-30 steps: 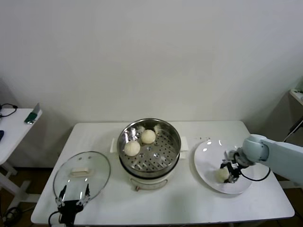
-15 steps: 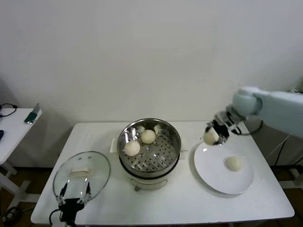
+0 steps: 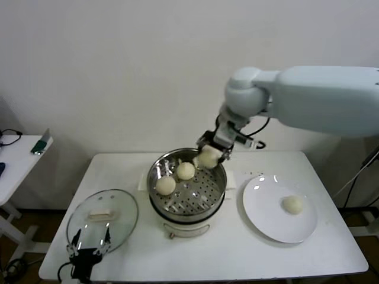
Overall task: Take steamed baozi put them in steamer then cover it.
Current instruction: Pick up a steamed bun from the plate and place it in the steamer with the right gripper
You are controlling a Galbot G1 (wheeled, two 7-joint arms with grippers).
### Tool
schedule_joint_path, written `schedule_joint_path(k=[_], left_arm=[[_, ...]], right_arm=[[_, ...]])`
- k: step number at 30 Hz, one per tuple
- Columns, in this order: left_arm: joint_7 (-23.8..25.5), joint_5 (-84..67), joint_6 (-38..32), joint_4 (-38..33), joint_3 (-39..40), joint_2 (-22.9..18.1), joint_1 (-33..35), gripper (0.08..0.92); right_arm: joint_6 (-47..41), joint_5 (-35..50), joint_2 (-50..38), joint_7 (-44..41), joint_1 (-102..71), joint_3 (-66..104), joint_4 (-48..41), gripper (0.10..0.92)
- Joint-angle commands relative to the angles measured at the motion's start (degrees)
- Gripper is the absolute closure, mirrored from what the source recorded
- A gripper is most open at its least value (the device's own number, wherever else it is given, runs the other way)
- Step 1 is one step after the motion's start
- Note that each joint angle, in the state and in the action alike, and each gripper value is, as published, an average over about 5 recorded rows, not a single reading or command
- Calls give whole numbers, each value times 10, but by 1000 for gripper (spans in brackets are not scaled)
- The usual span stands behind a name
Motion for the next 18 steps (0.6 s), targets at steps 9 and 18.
schedule_joint_path(k=[9, 18], left_arm=[[-1, -3, -1, 0, -1, -3, -1, 177], [0, -4, -2, 1, -2, -2, -2, 177]], right_arm=[[15, -127, 80, 44, -144, -14, -4, 364], [8, -138, 96, 46, -176, -13, -28, 364]])
